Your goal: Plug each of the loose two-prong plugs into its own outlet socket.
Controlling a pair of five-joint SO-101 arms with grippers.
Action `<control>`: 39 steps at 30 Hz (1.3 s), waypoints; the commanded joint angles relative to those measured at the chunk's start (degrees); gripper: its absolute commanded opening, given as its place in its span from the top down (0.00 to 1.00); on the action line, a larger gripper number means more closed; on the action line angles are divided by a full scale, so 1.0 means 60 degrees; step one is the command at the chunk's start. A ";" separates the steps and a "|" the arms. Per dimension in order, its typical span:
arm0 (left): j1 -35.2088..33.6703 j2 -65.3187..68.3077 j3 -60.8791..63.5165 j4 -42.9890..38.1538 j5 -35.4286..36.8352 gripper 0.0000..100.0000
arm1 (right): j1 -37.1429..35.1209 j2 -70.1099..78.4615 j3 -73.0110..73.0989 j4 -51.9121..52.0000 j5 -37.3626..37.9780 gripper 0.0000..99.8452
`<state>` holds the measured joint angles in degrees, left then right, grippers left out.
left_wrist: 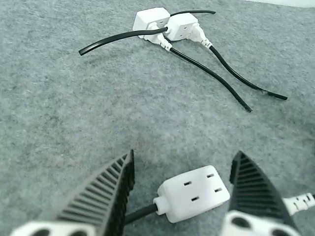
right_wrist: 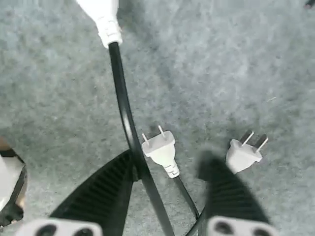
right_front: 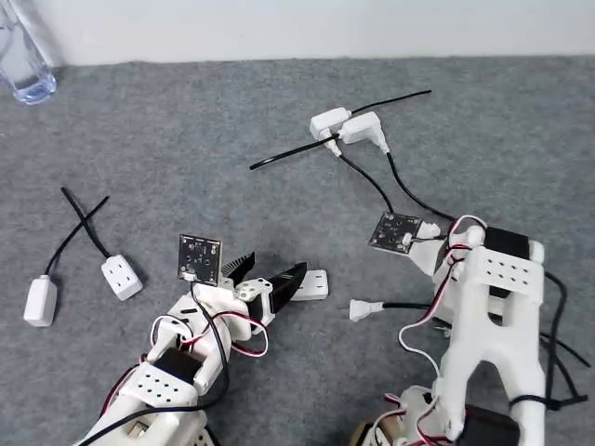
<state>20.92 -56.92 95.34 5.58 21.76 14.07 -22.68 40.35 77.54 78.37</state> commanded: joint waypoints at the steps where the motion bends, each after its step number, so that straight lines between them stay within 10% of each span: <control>1: -0.0029 -0.0044 -0.0051 -0.0132 0.0000 0.70 | 0.0037 -0.0183 -0.0044 0.0256 0.0484 0.75; 8: -0.0029 -0.0044 -0.0051 -0.0132 0.0000 0.70 | -0.0227 -0.0256 -0.0044 0.1780 0.1758 0.76; 16: -0.0029 -0.0044 -0.0095 -0.0132 0.0000 0.70 | 0.2952 -0.0154 -0.1949 0.1824 0.3048 0.70; 25: -0.0029 -0.0044 -0.0051 -0.0147 0.0000 0.70 | 0.3304 -0.0256 -0.1978 0.1194 0.3048 0.70; 32: -0.0029 -0.0044 -0.0051 -0.0147 0.0000 0.70 | -0.0374 -0.0242 -0.1026 0.1487 0.1275 0.70; 39: -0.0044 -0.0015 -0.0037 -0.0132 0.0000 0.70 | -0.3832 -0.0154 0.1495 -0.2879 -0.3004 0.74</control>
<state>20.92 -56.84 95.34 5.58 21.76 -2.99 -22.68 45.63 70.77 69.58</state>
